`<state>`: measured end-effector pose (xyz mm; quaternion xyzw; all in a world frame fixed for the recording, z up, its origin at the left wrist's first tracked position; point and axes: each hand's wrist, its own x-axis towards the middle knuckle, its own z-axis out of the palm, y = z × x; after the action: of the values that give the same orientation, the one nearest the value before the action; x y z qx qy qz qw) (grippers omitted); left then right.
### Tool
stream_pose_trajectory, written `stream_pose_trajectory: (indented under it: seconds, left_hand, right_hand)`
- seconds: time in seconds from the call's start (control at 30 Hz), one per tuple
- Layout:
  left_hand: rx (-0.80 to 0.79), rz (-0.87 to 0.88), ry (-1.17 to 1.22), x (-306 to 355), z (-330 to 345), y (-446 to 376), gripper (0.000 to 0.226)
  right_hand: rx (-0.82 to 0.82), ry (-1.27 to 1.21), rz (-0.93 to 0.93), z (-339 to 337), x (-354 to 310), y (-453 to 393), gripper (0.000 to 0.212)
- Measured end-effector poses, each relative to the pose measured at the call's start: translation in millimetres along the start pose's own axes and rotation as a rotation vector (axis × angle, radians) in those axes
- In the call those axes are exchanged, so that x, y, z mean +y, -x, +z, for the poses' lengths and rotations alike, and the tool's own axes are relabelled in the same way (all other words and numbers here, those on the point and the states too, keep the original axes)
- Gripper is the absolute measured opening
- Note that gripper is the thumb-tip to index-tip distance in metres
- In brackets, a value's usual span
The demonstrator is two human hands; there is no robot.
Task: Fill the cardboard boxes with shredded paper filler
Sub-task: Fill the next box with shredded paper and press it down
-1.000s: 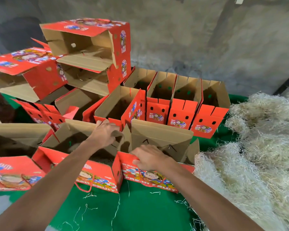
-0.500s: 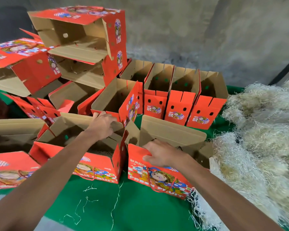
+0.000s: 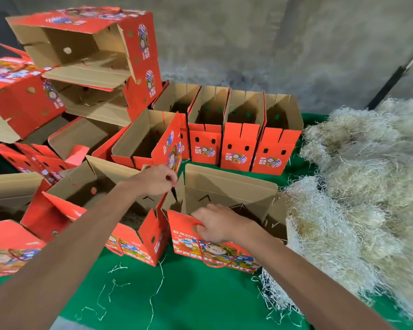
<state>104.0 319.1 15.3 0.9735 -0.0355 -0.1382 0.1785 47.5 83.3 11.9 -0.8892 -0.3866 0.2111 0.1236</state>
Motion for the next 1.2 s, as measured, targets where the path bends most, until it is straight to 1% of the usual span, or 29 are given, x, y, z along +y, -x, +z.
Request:
stream_pose_trajectory:
  seconds: [0.07, 0.1, 0.17, 0.3, 0.37, 0.4, 0.47, 0.5, 0.53, 0.57, 0.67, 0.73, 0.77, 0.8, 0.87, 0.97, 1.0, 1.03, 1.1, 1.2]
  left_hand:
    - [-0.035, 0.012, 0.090, 2.4, -0.8, -1.4, 0.041]
    - [-0.064, 0.031, 0.096, 2.3, -1.1, -1.7, 0.046]
    - [-0.111, 0.058, 0.021, 0.7, 0.5, -3.2, 0.048]
    - [-0.072, -0.015, -0.194, 3.5, 7.5, -1.8, 0.025]
    - [-0.012, -0.034, -0.192, 9.6, 12.6, -1.2, 0.022]
    - [0.060, -0.031, -0.089, 14.8, 13.5, -1.5, 0.024]
    - [0.273, -0.031, 0.270, 30.7, 11.2, -3.1, 0.023]
    - [0.376, -0.031, 0.427, 41.3, 9.1, -6.2, 0.020]
    - [0.435, -0.018, 0.529, 52.3, 6.9, -10.1, 0.017]
    - [0.432, 0.012, 0.569, 63.4, 5.5, -14.3, 0.016]
    - [0.289, 0.132, 0.566, 97.5, 12.8, -22.0, 0.016]
    - [0.264, 0.201, 0.597, 118.8, 22.7, -23.3, 0.021]
    - [0.267, 0.230, 0.622, 128.5, 27.8, -23.5, 0.023]
    - [0.270, 0.257, 0.642, 137.5, 32.1, -24.1, 0.023]
    - [0.269, 0.300, 0.665, 153.6, 39.6, -27.5, 0.024]
    - [0.250, 0.349, 0.670, 179.8, 49.5, -32.1, 0.026]
    - [0.240, 0.369, 0.671, 189.3, 53.3, -35.0, 0.026]
    - [0.229, 0.391, 0.676, 200.0, 57.3, -37.5, 0.026]
    - [0.215, 0.429, 0.694, 223.7, 64.7, -43.1, 0.025]
    - [0.254, 0.434, 0.765, 260.8, 72.5, -53.2, 0.023]
  right_hand:
    - [-0.001, -0.002, 0.004, -3.3, 0.5, 2.4, 0.015]
    - [-0.004, -0.008, 0.005, -4.9, 1.1, 4.0, 0.016]
    - [-0.020, -0.017, 0.012, -6.4, 1.7, 8.6, 0.017]
    - [-0.052, 0.004, 0.016, -3.4, -6.3, 18.2, 0.010]
    - [-0.048, 0.028, 0.001, 3.0, -15.2, 23.2, 0.015]
    - [-0.038, 0.044, -0.015, 7.5, -20.1, 25.9, 0.016]
    - [-0.025, 0.079, -0.054, 14.6, -30.5, 31.4, 0.014]
    - [-0.025, 0.082, -0.058, 17.5, -32.7, 33.1, 0.011]
    - [-0.029, 0.073, -0.056, 18.2, -33.1, 35.0, 0.006]
    - [-0.028, 0.051, -0.036, 17.7, -31.1, 36.1, 0.014]
    - [-0.024, -0.046, 0.069, 7.8, -15.6, 43.0, 0.046]
    - [-0.006, -0.113, 0.123, -0.3, -2.9, 49.9, 0.060]
    - [0.016, -0.160, 0.139, -3.5, 2.7, 53.8, 0.062]
    - [0.050, -0.211, 0.144, -6.9, 7.7, 58.7, 0.061]
    - [0.114, -0.263, 0.156, -11.5, 21.0, 66.9, 0.052]
    - [0.130, -0.253, 0.187, -19.1, 44.5, 78.7, 0.023]
    - [0.150, -0.275, 0.190, -21.7, 51.2, 84.6, 0.017]
    - [0.190, -0.308, 0.180, -24.1, 58.0, 90.9, 0.015]
    - [0.311, -0.377, 0.163, -30.3, 71.1, 105.6, 0.019]
    - [0.430, -0.451, 0.247, -40.5, 99.1, 131.6, 0.026]
